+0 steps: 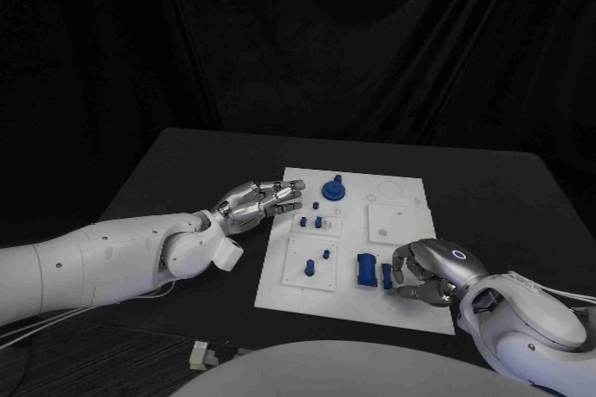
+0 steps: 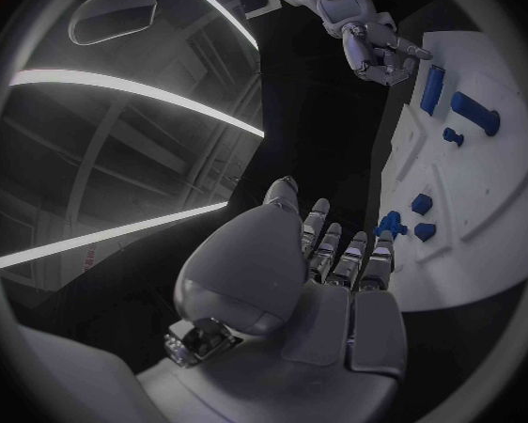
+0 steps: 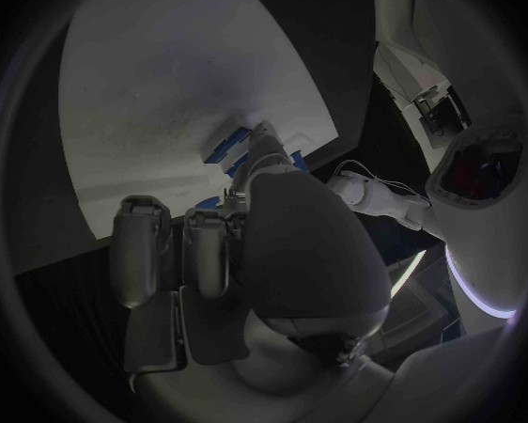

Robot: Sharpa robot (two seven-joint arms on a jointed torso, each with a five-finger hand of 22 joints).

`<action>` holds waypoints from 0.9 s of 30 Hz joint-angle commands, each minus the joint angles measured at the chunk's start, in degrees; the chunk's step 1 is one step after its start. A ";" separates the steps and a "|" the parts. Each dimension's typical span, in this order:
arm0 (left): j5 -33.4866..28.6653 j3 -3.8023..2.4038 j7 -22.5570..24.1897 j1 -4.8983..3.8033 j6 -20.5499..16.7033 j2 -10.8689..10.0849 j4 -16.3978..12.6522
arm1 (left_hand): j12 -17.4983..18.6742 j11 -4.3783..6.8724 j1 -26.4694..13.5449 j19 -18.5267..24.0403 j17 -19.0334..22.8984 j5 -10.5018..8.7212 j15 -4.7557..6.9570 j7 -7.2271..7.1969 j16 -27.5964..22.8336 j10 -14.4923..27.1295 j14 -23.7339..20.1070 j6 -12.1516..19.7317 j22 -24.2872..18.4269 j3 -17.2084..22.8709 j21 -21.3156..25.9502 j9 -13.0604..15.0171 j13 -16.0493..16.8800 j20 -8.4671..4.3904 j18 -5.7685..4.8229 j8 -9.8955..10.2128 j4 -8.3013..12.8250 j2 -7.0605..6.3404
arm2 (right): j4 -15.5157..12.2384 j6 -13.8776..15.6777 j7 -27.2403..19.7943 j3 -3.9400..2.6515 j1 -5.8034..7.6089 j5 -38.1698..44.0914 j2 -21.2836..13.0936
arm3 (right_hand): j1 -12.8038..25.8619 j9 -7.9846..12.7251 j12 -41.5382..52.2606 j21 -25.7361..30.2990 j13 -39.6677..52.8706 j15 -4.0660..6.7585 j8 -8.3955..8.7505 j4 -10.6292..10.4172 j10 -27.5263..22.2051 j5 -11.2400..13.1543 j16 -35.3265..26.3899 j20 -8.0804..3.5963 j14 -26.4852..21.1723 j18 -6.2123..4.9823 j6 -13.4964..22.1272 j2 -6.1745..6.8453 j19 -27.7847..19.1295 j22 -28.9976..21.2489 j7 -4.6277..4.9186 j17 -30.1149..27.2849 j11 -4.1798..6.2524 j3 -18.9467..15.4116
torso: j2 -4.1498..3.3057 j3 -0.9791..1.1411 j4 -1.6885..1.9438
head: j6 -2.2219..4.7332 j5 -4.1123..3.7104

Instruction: Assemble the parts on the task board

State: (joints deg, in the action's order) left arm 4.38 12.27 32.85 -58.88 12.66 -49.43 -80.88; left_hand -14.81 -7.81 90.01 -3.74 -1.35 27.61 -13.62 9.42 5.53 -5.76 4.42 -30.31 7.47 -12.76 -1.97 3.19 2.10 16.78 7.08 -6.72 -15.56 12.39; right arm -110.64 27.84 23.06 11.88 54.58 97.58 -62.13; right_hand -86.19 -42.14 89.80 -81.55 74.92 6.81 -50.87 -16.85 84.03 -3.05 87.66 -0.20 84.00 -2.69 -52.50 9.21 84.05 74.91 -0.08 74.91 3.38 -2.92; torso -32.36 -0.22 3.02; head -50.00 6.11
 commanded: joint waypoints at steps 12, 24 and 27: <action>-0.09 -0.06 2.60 0.07 0.18 -0.38 -0.60 | -0.44 -0.64 0.69 -0.38 -0.08 0.26 -0.29 0.08 0.28 -0.30 0.03 -0.77 0.31 0.41 -0.43 0.10 0.14 0.09 -0.54 -0.35 0.10 0.14 | -4.30 8.55 -6.82 -0.03 4.28 -9.77 -4.79 | 2.96 -0.33 0.20 -0.70 15.08 1.02 0.34 -0.15 5.97 0.22 -0.16 -0.96 4.71 0.72 0.65 0.55 2.26 12.51 -0.44 8.61 0.67 -2.90 | 0.04 0.00 -0.05 | 0.00 0.24; -0.09 -0.10 10.23 -0.76 -5.97 -3.02 -4.97 | -3.82 -1.07 0.01 -1.21 -0.15 0.27 3.73 0.16 0.68 -4.25 0.76 -6.48 1.09 -0.08 -0.95 0.49 0.52 -0.99 2.61 -2.09 -0.92 -0.90 | -1.94 26.80 -31.92 -0.04 10.31 -44.21 -5.99 | 13.00 14.32 -53.87 53.06 -27.76 -4.86 18.53 1.50 -18.63 -8.66 -46.64 3.87 -17.08 -6.91 0.99 -7.72 -22.65 -10.74 3.87 -47.42 -3.66 -3.41 | 0.01 0.02 0.04 | 0.00 -0.41; -0.09 -0.10 11.75 -1.13 -7.66 -3.04 -5.70 | -3.71 -0.44 -1.43 -0.58 0.08 -0.04 5.06 -0.32 -0.47 -4.57 -0.44 -7.26 0.37 -0.68 -0.63 0.44 0.49 -1.92 3.17 -2.09 -1.17 -0.78 | -0.32 25.56 -41.89 -0.03 10.99 -55.66 -5.47 | 11.89 17.80 -63.70 62.23 -36.88 -6.83 21.85 -0.09 -17.83 -10.40 -58.07 7.18 -15.98 -6.81 -0.27 -7.43 -24.08 -19.07 5.75 -53.78 -5.50 -4.23 | 0.03 -0.01 0.05 | 0.00 -0.57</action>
State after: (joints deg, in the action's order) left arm 4.39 12.25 37.44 -59.75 8.83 -52.58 -86.04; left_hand -18.42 -8.40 88.97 -4.38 -1.38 27.61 -8.80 9.13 5.26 -10.25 4.13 -37.37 7.97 -13.27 -2.63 3.62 2.56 15.16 9.36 -8.55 -16.71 11.45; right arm -111.60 48.87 -2.62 11.82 65.33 61.64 -67.81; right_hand -72.04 -25.04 27.95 -21.63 40.74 -0.03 -28.86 -15.64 62.66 -12.74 31.95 6.32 63.93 -9.32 -50.07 2.01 58.50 58.44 5.74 22.57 -2.31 -7.73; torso -32.35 -0.22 3.04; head -50.00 5.64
